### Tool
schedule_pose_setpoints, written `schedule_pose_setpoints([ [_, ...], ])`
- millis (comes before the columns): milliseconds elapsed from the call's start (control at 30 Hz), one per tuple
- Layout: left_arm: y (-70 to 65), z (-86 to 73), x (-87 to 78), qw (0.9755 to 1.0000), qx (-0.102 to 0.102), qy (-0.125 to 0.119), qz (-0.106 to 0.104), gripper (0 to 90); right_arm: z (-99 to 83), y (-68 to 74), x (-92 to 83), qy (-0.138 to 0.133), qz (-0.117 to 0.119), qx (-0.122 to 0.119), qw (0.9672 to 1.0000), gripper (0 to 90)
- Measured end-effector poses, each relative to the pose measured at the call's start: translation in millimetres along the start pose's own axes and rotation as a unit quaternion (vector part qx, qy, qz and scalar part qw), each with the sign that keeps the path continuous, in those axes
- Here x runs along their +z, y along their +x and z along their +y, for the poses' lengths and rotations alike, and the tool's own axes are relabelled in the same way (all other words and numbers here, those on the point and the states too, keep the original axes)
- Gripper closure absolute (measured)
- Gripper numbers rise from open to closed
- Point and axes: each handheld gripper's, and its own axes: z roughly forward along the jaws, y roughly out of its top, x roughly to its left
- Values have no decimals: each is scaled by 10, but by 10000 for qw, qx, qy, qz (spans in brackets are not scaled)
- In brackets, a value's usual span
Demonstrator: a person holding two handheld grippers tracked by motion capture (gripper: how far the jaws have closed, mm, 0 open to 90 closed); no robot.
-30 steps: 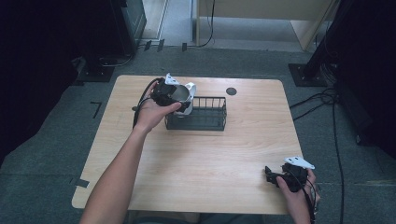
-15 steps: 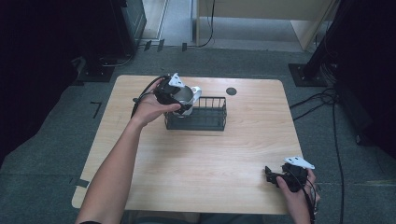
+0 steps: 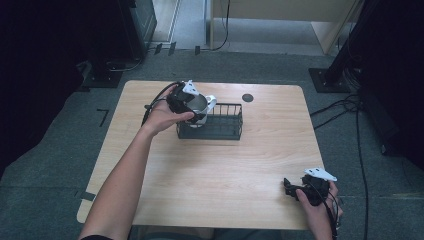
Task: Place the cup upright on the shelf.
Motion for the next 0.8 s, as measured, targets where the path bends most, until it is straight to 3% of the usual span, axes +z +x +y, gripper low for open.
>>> schedule_pose_setpoints([
  [200,-15,0,19,9996,-266,12,94,46,0,0,0,1,-1,-2,10000,0],
  [300,-20,14,37,9981,-531,47,315,39,0,0,0,1,-2,-1,10000,0],
  [367,-26,28,41,9973,-679,58,262,29,0,0,0,-1,-1,3,10000,0],
  [600,-70,58,52,9947,-846,239,538,49,0,0,0,0,-2,1,10000,0],
  [800,-35,50,34,9948,-902,229,418,58,0,0,0,1,-3,1,10000,0],
])
